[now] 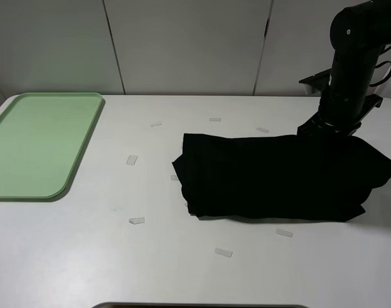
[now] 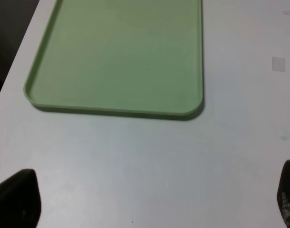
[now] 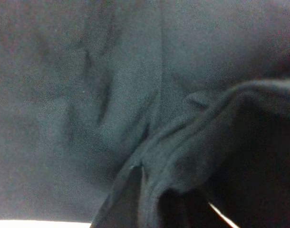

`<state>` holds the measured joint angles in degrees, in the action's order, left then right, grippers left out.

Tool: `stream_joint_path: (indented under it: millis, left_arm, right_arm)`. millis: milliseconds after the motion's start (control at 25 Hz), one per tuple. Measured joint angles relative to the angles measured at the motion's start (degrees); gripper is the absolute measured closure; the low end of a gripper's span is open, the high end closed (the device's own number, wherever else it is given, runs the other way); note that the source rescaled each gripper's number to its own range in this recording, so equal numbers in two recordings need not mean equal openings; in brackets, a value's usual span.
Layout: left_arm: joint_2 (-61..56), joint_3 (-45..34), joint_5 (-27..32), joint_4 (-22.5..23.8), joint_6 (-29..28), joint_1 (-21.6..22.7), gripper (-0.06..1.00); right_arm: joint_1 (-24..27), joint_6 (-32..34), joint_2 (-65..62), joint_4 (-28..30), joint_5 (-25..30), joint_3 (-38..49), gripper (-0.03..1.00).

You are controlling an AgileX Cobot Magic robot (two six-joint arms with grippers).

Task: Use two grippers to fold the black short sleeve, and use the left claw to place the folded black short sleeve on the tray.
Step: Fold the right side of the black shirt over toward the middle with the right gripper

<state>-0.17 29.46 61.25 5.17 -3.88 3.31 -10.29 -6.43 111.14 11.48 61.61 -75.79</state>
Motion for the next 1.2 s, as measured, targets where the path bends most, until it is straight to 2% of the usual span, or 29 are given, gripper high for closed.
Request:
stream_joint_path:
  millis: [40, 120, 160, 280, 320, 400, 560, 800, 960, 1120, 1200]
  left_arm:
    - [0.0, 0.0, 0.0, 0.0, 0.0, 0.0, -0.05]
    - [0.0, 0.0, 0.0, 0.0, 0.0, 0.0, -0.05]
    - [0.0, 0.0, 0.0, 0.0, 0.0, 0.0, -0.05]
    - [0.0, 0.0, 0.0, 0.0, 0.0, 0.0, -0.05]
    - [0.0, 0.0, 0.0, 0.0, 0.0, 0.0, -0.05]
    - [0.0, 0.0, 0.0, 0.0, 0.0, 0.0, -0.05]
    - [0.0, 0.0, 0.0, 0.0, 0.0, 0.0, -0.05]
    - [0.0, 0.0, 0.1, 0.0, 0.0, 0.0, -0.05]
    - [0.0, 0.0, 0.1, 0.0, 0.0, 0.0, -0.05]
    - [0.0, 0.0, 0.1, 0.0, 0.0, 0.0, -0.05]
    - [0.0, 0.0, 0.1, 0.0, 0.0, 0.0, -0.05]
  right_arm:
    - [0.0, 0.0, 0.0, -0.1, 0.0, 0.0, 0.88]
    - [0.0, 0.0, 0.0, -0.7, 0.0, 0.0, 0.79]
    - [0.0, 0.0, 0.0, -1.1, 0.0, 0.0, 0.69]
    - [0.0, 0.0, 0.0, -3.5, 0.0, 0.0, 0.22]
    - [0.0, 0.0, 0.0, -4.6, 0.0, 0.0, 0.12]
    - [0.0, -0.6, 0.0, -7.6, 0.0, 0.0, 0.02]
    - [0.0, -2.6, 0.0, -11.5, 0.5, -0.6, -0.03]
    - [0.0, -3.3, -3.7, -11.5, 3.1, -5.9, -0.03]
    - [0.3, -2.9, -8.2, -8.8, 3.6, -7.4, -0.03]
    - [3.6, -0.7, -9.5, -7.6, 4.2, -7.2, -0.03]
    - [6.4, 0.1, -9.5, -7.5, 2.9, -6.1, -0.03]
